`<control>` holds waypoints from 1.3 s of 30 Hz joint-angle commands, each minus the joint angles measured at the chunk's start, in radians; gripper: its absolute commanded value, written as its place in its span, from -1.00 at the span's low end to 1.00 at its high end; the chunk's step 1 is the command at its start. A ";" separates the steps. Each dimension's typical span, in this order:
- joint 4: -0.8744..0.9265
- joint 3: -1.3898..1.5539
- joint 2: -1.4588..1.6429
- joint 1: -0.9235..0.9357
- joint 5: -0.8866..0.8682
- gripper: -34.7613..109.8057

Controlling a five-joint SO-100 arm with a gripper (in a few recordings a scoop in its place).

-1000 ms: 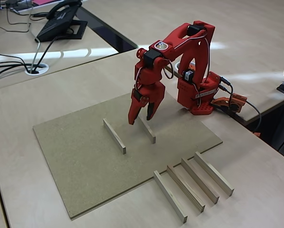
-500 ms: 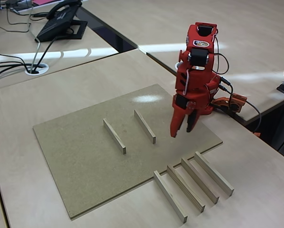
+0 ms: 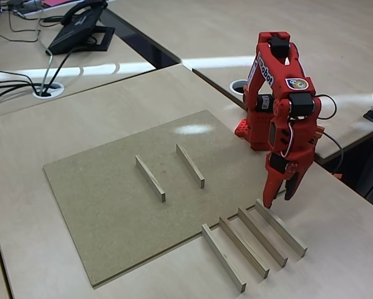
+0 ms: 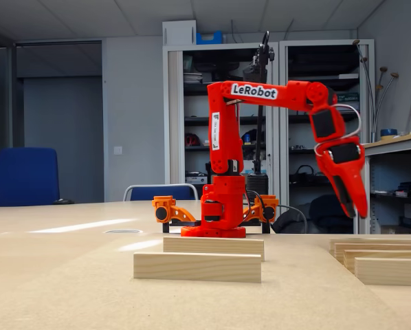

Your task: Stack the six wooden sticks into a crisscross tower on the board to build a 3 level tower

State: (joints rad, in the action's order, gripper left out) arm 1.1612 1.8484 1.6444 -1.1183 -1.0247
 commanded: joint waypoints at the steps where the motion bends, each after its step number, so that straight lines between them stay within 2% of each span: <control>1: -0.012 -0.069 -0.026 -0.025 -0.025 -0.15; 19: -0.193 -0.038 -0.161 -0.028 -0.029 -0.16; 39: -0.272 -0.003 -0.201 -0.023 -0.029 -0.21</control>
State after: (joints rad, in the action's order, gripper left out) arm 0.9004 1.8331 1.4312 -1.1321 -1.0416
